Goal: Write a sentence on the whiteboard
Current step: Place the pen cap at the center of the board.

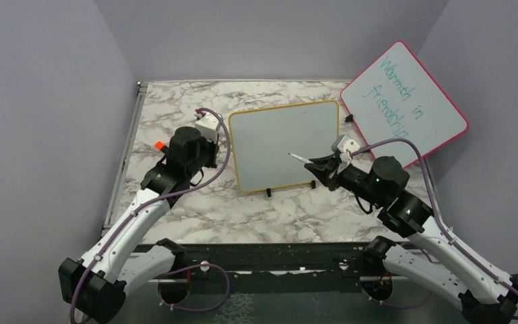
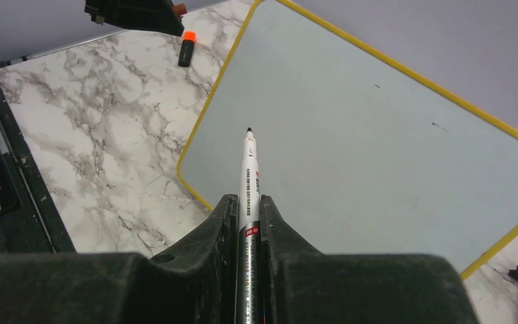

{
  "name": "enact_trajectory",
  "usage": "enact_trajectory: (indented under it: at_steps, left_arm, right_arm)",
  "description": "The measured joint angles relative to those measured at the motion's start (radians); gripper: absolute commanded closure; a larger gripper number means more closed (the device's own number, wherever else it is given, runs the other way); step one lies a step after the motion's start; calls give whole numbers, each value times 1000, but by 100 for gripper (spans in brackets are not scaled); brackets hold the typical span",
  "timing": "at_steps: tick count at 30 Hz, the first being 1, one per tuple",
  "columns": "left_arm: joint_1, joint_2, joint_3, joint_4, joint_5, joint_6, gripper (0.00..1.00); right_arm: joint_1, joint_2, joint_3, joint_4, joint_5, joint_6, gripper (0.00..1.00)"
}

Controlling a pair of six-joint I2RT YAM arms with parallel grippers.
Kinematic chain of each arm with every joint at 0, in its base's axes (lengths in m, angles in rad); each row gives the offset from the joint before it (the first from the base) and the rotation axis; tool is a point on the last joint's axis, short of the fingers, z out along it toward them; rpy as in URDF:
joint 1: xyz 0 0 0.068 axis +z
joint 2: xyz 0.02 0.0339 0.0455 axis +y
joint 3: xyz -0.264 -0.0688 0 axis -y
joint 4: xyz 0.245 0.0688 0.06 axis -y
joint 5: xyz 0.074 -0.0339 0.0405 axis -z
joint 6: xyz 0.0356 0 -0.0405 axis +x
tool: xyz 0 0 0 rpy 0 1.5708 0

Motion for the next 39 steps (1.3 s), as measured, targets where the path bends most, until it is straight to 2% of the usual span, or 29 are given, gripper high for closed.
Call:
enact_trajectory:
  at_steps: [6, 13, 22, 28, 32, 39]
  left_arm:
    - [213, 89, 0, -5, -12, -180, 100]
    - [308, 299, 0, -23, 10, -288, 100]
    - [342, 535, 0, -19, 50, -354, 96]
    - [342, 643, 0, -14, 67, -385, 89]
    - [342, 655, 8, 3, 77, -394, 85]
    - [342, 656, 8, 6, 77, -405, 71]
  right_arm:
    - [0, -45, -13, 14, 71, 7, 100]
    - [0, -53, -14, 16, 112, 20, 99]
    - [0, -51, -17, 16, 130, 26, 99]
    - [0, -48, -17, 16, 131, 26, 99]
    - [0, -48, -17, 16, 131, 26, 100]
    - [0, -48, -17, 16, 134, 26, 100]
